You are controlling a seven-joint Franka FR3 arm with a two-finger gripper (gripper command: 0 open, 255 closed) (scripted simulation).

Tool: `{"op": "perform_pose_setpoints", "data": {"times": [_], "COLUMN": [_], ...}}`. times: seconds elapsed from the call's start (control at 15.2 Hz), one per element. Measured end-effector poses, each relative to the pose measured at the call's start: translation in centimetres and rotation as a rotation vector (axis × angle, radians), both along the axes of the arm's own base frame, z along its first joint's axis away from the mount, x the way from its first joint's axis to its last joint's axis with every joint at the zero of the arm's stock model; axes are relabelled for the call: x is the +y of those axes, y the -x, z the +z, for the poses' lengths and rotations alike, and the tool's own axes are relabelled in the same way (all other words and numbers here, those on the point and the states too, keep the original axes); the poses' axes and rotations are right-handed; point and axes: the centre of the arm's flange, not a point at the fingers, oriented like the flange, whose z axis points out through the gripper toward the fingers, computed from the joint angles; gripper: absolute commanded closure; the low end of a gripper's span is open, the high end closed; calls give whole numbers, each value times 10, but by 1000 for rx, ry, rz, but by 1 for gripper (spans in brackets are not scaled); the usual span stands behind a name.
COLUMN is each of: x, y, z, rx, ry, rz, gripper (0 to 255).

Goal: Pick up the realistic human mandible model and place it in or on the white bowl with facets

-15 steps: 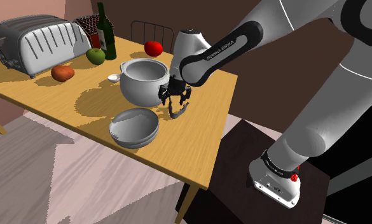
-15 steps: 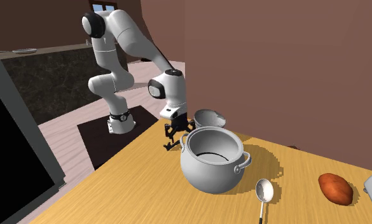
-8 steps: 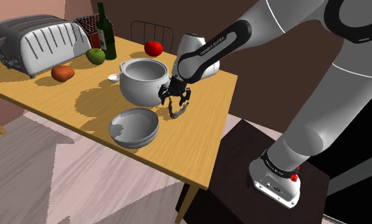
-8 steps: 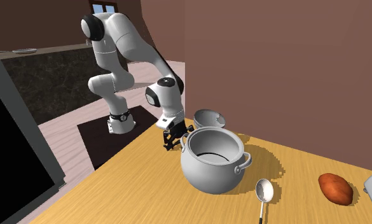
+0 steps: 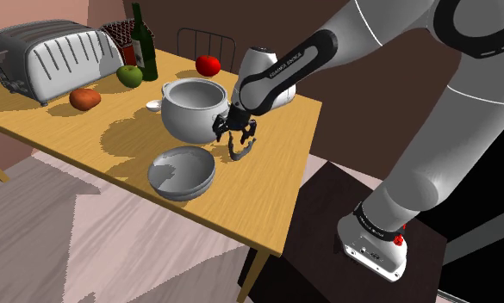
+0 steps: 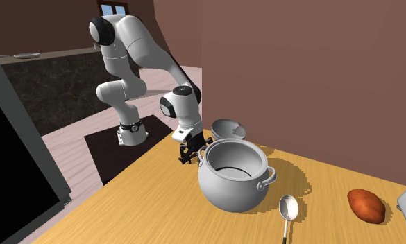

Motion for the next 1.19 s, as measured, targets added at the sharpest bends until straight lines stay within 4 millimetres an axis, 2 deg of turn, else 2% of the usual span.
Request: {"op": "perform_pose_setpoints", "data": {"times": [0.07, 0.26, 0.46, 0.66, 0.86, 1.19], "x": [1, 1, -5, -6, -2, -2], "y": [0, 1, 5, 6, 3, 3], "z": [-1, -2, -18, -19, -11, 14], "rx": [-1, -1, 28, 31, 33, 34], "ry": [1, -1, -4, -5, -5, -5], "rz": [-3, -2, -10, -11, -13, -13], "gripper": [255, 255, 255, 255, 255, 255]}}
